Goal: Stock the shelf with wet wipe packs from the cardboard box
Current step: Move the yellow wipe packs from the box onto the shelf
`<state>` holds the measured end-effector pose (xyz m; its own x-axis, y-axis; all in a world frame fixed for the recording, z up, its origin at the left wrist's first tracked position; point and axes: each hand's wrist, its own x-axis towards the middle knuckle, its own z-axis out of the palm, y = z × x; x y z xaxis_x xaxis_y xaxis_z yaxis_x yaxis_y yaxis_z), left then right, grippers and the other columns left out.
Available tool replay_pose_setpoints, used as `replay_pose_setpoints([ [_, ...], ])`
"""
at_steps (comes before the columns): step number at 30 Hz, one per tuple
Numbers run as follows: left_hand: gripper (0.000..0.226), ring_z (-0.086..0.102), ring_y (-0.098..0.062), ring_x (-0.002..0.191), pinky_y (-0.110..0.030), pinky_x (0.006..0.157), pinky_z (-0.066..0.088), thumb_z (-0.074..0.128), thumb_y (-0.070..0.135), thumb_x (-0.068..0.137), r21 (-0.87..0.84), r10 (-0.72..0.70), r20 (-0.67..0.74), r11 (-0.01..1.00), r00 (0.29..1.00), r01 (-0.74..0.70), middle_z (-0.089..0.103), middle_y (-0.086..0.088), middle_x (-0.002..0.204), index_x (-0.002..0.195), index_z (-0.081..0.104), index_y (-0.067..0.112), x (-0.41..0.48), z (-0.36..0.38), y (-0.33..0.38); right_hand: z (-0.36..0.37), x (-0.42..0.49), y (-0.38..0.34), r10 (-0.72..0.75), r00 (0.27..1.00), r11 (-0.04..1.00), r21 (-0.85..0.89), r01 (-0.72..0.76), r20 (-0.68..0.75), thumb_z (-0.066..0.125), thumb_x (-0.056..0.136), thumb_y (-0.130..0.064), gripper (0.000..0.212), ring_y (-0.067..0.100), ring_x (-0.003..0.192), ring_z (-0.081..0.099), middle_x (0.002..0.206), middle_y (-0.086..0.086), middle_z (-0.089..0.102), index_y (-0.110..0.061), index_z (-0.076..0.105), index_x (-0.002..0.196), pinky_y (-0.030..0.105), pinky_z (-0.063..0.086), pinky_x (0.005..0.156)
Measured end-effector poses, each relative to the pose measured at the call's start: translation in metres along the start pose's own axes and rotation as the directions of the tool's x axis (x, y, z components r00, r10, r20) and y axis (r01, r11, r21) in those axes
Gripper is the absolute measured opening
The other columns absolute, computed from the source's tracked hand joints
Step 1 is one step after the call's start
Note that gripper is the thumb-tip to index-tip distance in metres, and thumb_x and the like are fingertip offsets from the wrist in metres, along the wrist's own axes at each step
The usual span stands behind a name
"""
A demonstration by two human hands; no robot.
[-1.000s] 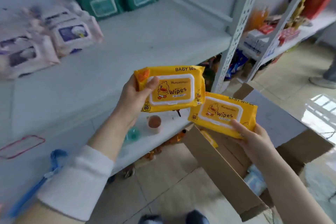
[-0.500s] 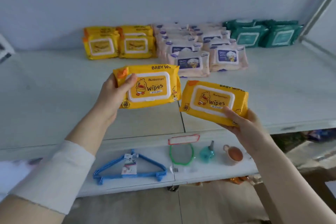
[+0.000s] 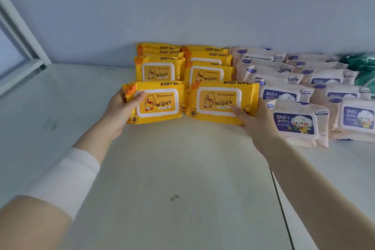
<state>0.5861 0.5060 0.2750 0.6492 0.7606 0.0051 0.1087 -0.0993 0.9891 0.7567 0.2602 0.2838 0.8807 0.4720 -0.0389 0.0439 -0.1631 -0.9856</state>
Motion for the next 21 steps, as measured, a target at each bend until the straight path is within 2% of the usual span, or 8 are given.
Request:
replay_pose_setpoints([
  [5, 0.026, 0.061, -0.015, 0.093, -0.030, 0.081, 0.047, 0.064, 0.026, 0.085, 0.112, 0.012, 0.006, 0.994, 1.000, -0.013, 0.062, 0.002, 0.104, 0.105, 0.050, 0.019, 0.063, -0.006, -0.008, 0.035, 0.046, 0.004, -0.009, 0.996, 0.975, -0.222, -0.012, -0.092, 0.064, 0.087, -0.025, 0.042, 0.022, 0.104, 0.058, 0.117, 0.003, 0.063, -0.016, 0.050, 0.126, 0.032, 0.045, 0.086],
  [8, 0.033, 0.056, -0.017, 0.094, -0.032, 0.080, 0.044, 0.069, 0.030, 0.080, 0.265, 0.062, -0.015, 0.963, 0.998, -0.056, 0.059, 0.000, 0.103, 0.102, 0.048, 0.017, 0.085, -0.005, -0.013, 0.046, 0.052, 0.010, -0.068, 0.976, 0.884, -0.466, -0.038, -0.209, 0.065, 0.086, -0.030, 0.038, 0.023, 0.091, 0.055, 0.110, 0.010, 0.065, -0.008, 0.056, 0.116, 0.028, 0.039, 0.075],
  [11, 0.044, 0.054, -0.018, 0.096, -0.032, 0.079, 0.043, 0.069, 0.035, 0.080, 0.364, 0.069, -0.029, 0.930, 0.997, -0.054, 0.057, -0.003, 0.108, 0.109, 0.050, 0.008, 0.096, -0.003, -0.014, 0.056, 0.045, 0.008, -0.184, 0.939, 0.795, -0.605, -0.032, -0.291, 0.066, 0.085, -0.027, 0.056, 0.028, 0.113, 0.048, 0.132, 0.015, 0.051, -0.008, 0.044, 0.133, 0.037, 0.039, 0.095],
  [13, 0.055, 0.055, -0.025, 0.108, -0.038, 0.091, 0.045, 0.068, 0.038, 0.079, 0.459, 0.075, -0.041, 0.887, 0.996, -0.047, 0.057, -0.011, 0.118, 0.116, 0.052, 0.001, 0.100, -0.001, -0.011, 0.060, 0.039, 0.002, -0.277, 0.923, 0.713, -0.701, 0.011, -0.267, 0.066, 0.085, -0.021, 0.068, 0.032, 0.132, 0.033, 0.144, 0.016, 0.033, -0.012, 0.032, 0.143, 0.039, 0.030, 0.107],
  [15, 0.073, 0.042, -0.034, 0.127, -0.044, 0.107, 0.033, 0.070, 0.040, 0.077, 0.576, 0.097, -0.085, 0.817, 0.992, -0.030, 0.047, -0.019, 0.133, 0.132, 0.041, 0.001, 0.095, 0.002, -0.003, 0.060, 0.034, -0.008, -0.325, 0.930, 0.565, -0.824, 0.047, -0.170, 0.066, 0.085, -0.021, 0.072, 0.033, 0.135, 0.026, 0.147, 0.016, 0.026, -0.014, 0.027, 0.145, 0.039, 0.030, 0.108],
  [17, 0.089, 0.024, -0.036, 0.136, -0.043, 0.113, 0.019, 0.073, 0.035, 0.076, 0.698, 0.180, -0.089, 0.713, 0.980, -0.068, 0.030, -0.020, 0.144, 0.143, 0.023, 0.005, 0.082, 0.009, 0.011, 0.050, 0.032, -0.020, -0.306, 0.947, 0.484, -0.873, 0.067, -0.097, 0.064, 0.086, -0.023, 0.074, 0.031, 0.136, 0.023, 0.149, 0.013, 0.023, -0.017, 0.022, 0.147, 0.041, 0.032, 0.106],
  [19, 0.080, 0.024, -0.035, 0.135, -0.041, 0.112, 0.019, 0.071, 0.029, 0.079, 0.800, 0.338, 0.067, 0.544, 0.939, -0.253, 0.028, -0.018, 0.145, 0.142, 0.027, 0.007, 0.065, 0.028, 0.031, 0.032, 0.027, -0.033, -0.304, 0.950, 0.473, -0.877, 0.090, -0.066, 0.059, 0.089, -0.022, 0.068, 0.030, 0.140, 0.019, 0.151, 0.012, 0.022, -0.016, 0.024, 0.146, 0.042, 0.029, 0.110],
  [21, 0.064, 0.029, -0.034, 0.133, -0.042, 0.109, 0.026, 0.066, 0.027, 0.083, 0.805, 0.446, 0.291, 0.363, 0.846, -0.468, 0.033, -0.016, 0.144, 0.137, 0.037, 0.007, 0.045, 0.064, 0.057, 0.001, 0.018, -0.044, -0.302, 0.952, 0.422, -0.902, 0.088, -0.048, 0.053, 0.092, -0.020, 0.060, 0.028, 0.144, 0.012, 0.154, 0.011, 0.020, -0.015, 0.027, 0.145, 0.040, 0.019, 0.115],
])
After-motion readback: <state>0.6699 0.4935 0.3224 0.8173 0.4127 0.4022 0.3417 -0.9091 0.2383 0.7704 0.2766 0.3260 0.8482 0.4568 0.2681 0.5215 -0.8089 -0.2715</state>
